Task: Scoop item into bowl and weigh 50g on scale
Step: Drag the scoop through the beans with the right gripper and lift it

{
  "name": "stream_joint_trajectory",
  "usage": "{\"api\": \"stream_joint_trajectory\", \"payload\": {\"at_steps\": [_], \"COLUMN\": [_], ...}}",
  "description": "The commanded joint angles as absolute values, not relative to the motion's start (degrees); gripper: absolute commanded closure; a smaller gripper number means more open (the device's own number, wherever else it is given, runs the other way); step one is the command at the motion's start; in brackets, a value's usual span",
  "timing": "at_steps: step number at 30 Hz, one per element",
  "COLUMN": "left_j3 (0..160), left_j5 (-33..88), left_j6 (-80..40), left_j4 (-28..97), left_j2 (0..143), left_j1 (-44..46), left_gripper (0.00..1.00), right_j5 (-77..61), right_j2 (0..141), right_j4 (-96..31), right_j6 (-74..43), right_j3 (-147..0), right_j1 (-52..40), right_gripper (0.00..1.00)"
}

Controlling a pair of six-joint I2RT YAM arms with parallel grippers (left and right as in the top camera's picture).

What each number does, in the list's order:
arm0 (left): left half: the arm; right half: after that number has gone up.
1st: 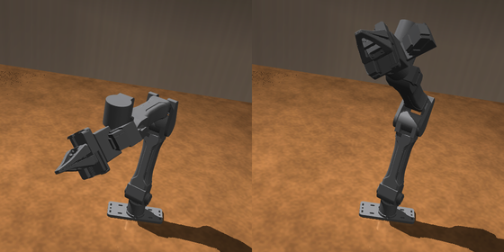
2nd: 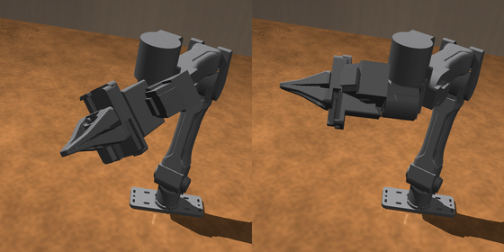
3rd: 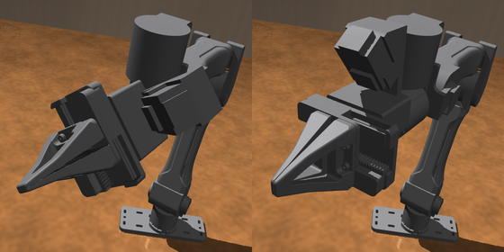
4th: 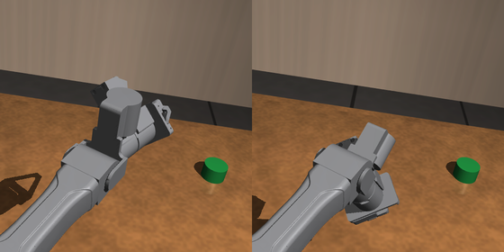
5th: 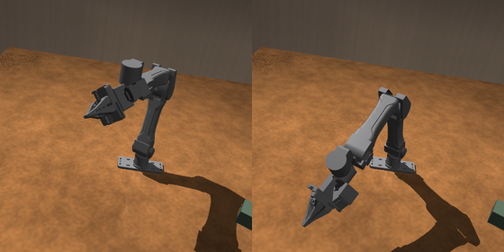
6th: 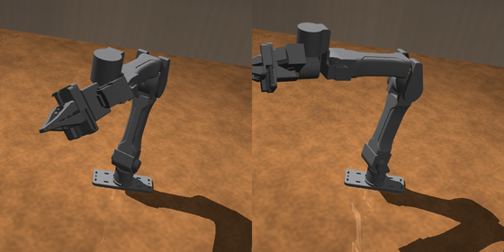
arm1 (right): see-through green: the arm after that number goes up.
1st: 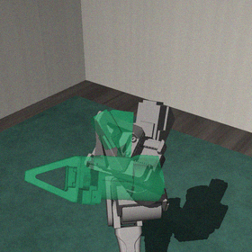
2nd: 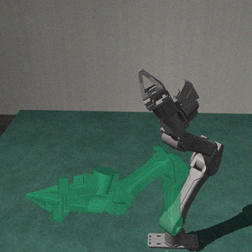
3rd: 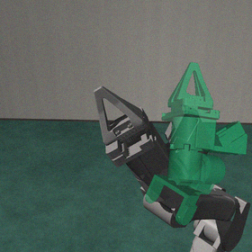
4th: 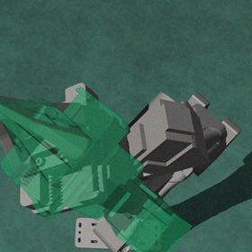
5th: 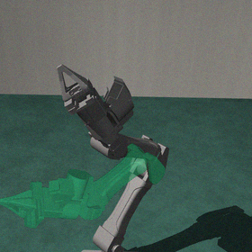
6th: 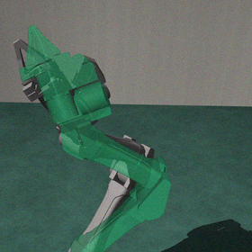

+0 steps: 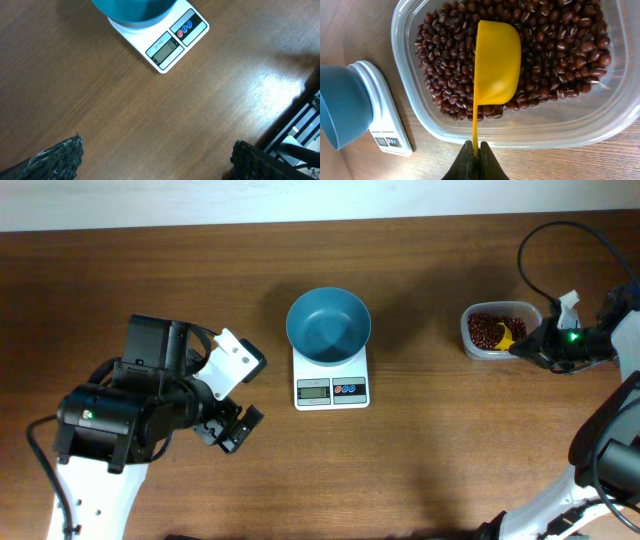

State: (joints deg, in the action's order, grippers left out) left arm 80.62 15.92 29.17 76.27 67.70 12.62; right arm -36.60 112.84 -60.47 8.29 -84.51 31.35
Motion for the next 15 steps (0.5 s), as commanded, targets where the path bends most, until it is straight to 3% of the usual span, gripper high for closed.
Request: {"api": "stream_joint_trajectory", "payload": {"at_steps": [1, 15], "left_j3": [81.47, 81.47], "left_j5": [16.78, 16.78], "left_j6": [30.06, 30.06], "left_j4": [76.16, 76.16], "left_j2": [67.37, 67.37], "left_j1": [12.36, 12.36], "left_gripper": [0.01, 0.01], "right_j5": [-38.22, -41.41], "right_j2": [113.97, 113.95], "right_j4": [-61.3, -60.4], "right_j6": [8.03, 7.29], "right_j3": [-83.66, -83.68], "right_j1": [31.59, 33.12], "right_gripper": [0.96, 0.96]}}
